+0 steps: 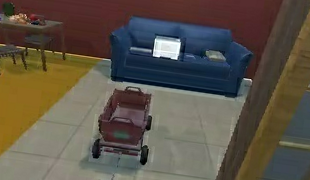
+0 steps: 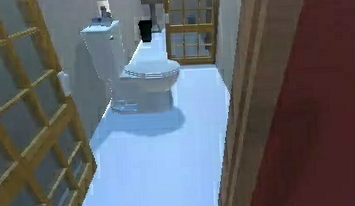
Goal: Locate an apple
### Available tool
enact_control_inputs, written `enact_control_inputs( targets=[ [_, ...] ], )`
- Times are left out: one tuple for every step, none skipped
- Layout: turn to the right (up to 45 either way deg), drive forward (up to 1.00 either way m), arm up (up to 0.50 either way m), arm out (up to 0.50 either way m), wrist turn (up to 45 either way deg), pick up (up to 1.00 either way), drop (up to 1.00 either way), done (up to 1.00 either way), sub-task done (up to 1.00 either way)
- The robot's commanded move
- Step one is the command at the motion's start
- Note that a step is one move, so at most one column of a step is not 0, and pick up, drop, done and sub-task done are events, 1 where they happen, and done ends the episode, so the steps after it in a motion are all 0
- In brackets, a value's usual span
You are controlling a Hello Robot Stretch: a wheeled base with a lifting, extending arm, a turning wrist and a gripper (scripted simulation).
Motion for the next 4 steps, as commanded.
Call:
enact_control_inputs(
  targets=[
    [-45.0,0.00,0.00,0.00,0.0,0.00,0.00,0.00,0.00],
    [-30.0,0.00,0.00,0.00,0.0,0.00,0.00,0.00,0.00],
    [0.0,0.15,0.00,0.00,0.0,0.00,0.00,0.00,0.00],
    [-3.0,0.00,0.00,0.00,0.0,0.00,0.00,0.00,0.00]
  ],
)
